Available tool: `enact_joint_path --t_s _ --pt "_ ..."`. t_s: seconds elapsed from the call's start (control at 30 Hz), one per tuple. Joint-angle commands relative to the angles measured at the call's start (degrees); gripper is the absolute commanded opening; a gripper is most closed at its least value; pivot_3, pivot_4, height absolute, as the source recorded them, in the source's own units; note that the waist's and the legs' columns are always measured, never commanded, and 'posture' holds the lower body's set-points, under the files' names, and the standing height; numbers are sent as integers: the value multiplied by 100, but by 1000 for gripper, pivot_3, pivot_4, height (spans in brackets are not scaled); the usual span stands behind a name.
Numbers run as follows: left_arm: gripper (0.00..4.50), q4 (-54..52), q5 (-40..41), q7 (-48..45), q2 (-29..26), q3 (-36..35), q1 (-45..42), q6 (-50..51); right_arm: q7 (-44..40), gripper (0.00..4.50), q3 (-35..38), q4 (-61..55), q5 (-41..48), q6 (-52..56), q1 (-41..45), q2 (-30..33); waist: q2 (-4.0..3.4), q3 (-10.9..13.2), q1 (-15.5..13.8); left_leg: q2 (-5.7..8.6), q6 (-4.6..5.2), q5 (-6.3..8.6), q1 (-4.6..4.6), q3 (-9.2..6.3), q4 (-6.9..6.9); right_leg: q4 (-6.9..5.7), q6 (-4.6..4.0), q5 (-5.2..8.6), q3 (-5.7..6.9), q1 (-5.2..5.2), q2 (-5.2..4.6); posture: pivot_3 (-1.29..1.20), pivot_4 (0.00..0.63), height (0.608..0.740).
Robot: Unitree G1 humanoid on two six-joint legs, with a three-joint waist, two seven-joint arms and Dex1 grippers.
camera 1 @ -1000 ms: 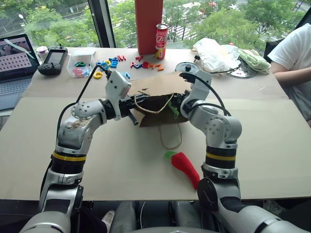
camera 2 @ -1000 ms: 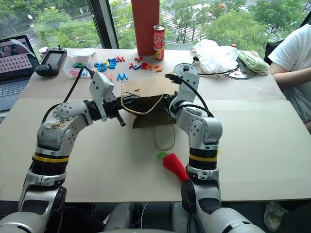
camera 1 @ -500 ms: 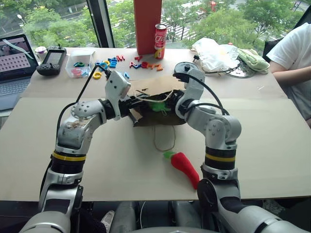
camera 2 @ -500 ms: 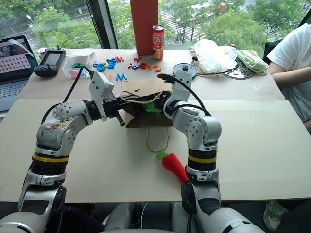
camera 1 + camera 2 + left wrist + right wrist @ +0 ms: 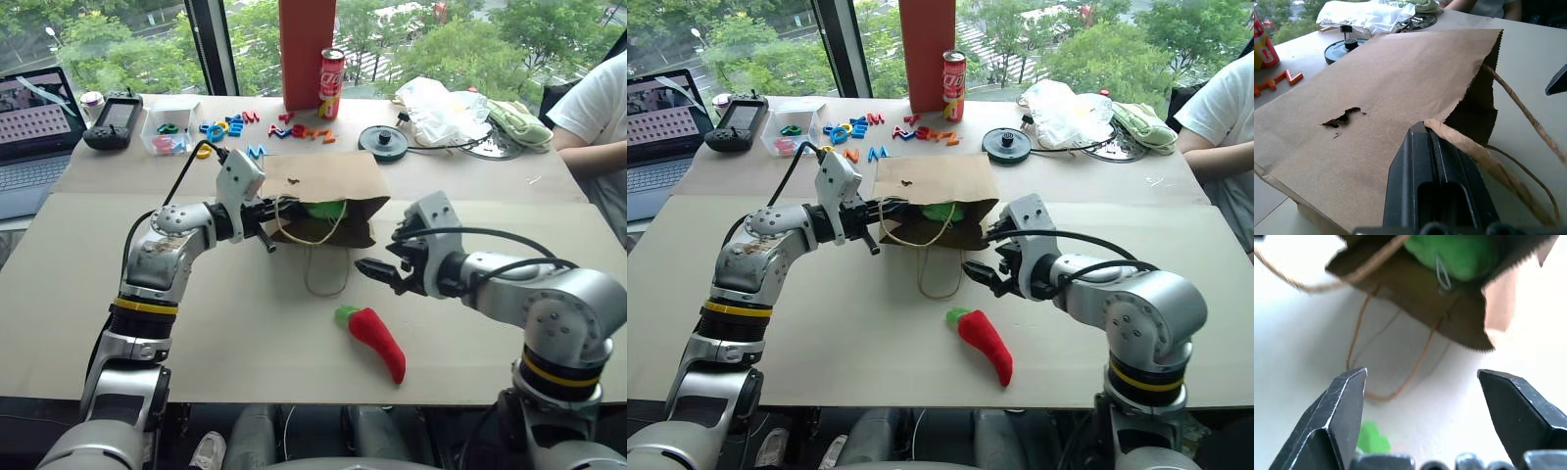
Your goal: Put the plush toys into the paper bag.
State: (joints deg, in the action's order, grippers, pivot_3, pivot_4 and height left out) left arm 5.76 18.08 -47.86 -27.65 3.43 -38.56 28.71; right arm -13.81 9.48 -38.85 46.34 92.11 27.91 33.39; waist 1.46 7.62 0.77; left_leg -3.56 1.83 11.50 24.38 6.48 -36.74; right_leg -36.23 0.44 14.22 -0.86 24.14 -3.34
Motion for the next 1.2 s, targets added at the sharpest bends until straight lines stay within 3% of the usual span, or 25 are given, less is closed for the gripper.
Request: enact_joint_path --t_s 0.03,0.17,0.53,0.57,0.63,0.73,0.8,0.83,0.93,1.07,1.2 --pt "0 -113 14 -20 -31 -83 -225 -55 -608 4029 43 -588 483 39 -358 609 1 0 -3 -1 1 1 1 -1 -1 3 0 0 0 0 1 0 150 739" --pt "0 -203 52 -25 -11 -72 -297 32 -707 4029 -378 -1001 555 34 -825 810 3 0 6 0 7 4 1 -5 0 5 2 1 -4 -3 2 0 150 739" --pt "0 -230 81 -39 -37 -128 -484 187 71 4029 -1771 -1080 -394 -120 -1558 648 7 -3 -9 6 7 4 -1 -10 -9 2 7 2 -5 -7 -2 0 150 739" --pt "0 -215 78 -46 -40 -130 -496 182 110 3524 -1837 -1080 -471 -109 -1588 704 12 -6 -9 6 7 4 -3 -12 -9 2 8 2 -3 -9 -1 0 150 739" --pt "0 -185 66 -49 -32 -128 -515 171 129 3051 -1913 -1111 -577 -145 -1637 767 12 -6 -9 7 7 4 -4 -12 -10 1 8 2 -4 -11 -1 0 150 739" --pt "0 -163 55 -56 -20 -119 -529 160 123 1916 -1947 -1194 -683 -207 -1646 765 14 -7 -29 8 7 4 -8 -14 -10 3 9 3 -3 -16 -2 0 150 739" --pt "0 -145 52 -57 -12 -120 -550 154 110 1477 -1895 -1194 -748 -231 -1637 766 14 -7 -30 8 7 4 -6 -14 -10 4 10 3 -3 -16 -2 0 150 739" --pt "0 -118 47 -55 -9 -123 -566 145 102 950 -1856 -1186 -791 -266 -1618 760 14 -7 -29 9 7 4 -6 -14 -10 4 10 3 -3 -16 -2 0 150 739" --pt "0 -67 39 -46 8 -121 -602 134 124 36 -1535 -1119 -863 -353 -1414 460 14 -7 -26 8 7 4 -6 -14 -10 3 10 3 -3 -15 -2 0 150 739" --pt "0 -113 53 -45 39 -97 -597 161 263 36 -957 -867 -891 -325 -749 -485 14 -7 15 9 7 3 -6 -14 -13 -8 9 3 -12 -7 2 0 150 739" --pt "0 -191 65 -31 59 -93 -595 220 660 36 -983 -215 -1304 -453 -45 -1282 13 -7 -1 7 7 3 -6 -15 -14 -15 8 2 -11 -4 8 0 150 739"
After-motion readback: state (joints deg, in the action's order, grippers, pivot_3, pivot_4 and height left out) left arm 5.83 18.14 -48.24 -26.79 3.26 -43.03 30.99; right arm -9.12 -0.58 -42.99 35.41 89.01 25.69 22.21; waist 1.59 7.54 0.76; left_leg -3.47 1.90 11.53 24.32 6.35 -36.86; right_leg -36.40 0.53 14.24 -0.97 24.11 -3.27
